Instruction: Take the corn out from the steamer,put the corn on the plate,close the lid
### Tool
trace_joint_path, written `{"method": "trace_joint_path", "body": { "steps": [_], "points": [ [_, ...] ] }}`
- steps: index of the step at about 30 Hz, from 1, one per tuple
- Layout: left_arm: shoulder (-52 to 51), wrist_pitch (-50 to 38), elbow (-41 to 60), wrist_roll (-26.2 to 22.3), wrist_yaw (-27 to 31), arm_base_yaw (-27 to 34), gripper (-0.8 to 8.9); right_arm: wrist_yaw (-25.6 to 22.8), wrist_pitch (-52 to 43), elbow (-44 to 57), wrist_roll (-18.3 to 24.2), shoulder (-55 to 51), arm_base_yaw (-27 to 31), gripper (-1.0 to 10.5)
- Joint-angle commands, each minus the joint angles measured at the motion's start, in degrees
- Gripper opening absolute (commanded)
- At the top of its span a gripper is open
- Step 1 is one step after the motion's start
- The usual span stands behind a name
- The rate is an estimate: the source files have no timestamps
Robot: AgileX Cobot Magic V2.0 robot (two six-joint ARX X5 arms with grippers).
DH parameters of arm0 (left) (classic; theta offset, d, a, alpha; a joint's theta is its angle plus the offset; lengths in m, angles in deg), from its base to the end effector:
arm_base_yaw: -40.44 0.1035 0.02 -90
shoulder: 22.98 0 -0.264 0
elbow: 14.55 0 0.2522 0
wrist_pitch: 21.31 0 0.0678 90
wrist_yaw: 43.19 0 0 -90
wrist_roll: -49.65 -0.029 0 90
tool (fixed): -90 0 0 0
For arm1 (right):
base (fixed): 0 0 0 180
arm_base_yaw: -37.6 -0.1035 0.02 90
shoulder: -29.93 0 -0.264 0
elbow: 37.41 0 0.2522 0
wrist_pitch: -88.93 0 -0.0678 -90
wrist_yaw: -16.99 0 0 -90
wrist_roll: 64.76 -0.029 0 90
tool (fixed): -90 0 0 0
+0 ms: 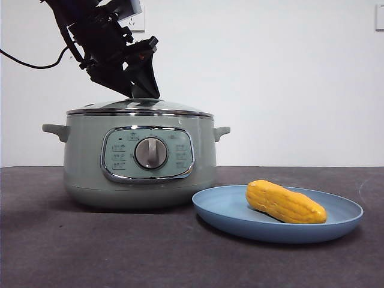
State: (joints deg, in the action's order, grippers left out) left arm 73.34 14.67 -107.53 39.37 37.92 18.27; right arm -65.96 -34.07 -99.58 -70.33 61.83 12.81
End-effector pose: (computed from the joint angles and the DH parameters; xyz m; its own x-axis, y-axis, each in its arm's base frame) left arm 0.3460 -0.1458 0.2901 0.6495 -0.4315 -0.6260 0.5805 0.8132 0.0417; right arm 0.0892 0.0451 0.3267 0.7532 0.4831 -0.4464 -0.4736 0.8693 0.1416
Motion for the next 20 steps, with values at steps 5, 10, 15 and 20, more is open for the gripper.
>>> {"method": "trace_joint_path", "body": {
  "steps": [5,10,15,20],
  "points": [
    [0.33,2.45,1.27,-1.31,1.07,0.15,4.48,-0.11,-0.33,0.5,0.26,-0.04,-0.11,5.4],
    [0.24,2.23,1.11,-1.31,1.22,0.15,6.27,-0.11,-0.33,0.5,0.26,-0.04,-0.11,5.4],
    [0.22,3.69,-1.18,-1.31,1.2,0.17,6.27,-0.11,-0.31,0.5,0.26,-0.04,-0.11,5.4],
    [0.22,8.2,-7.28,-1.31,1.18,0.15,6.27,-0.11,-0.33,0.5,0.28,-0.04,-0.11,5.4]
  ]
}}
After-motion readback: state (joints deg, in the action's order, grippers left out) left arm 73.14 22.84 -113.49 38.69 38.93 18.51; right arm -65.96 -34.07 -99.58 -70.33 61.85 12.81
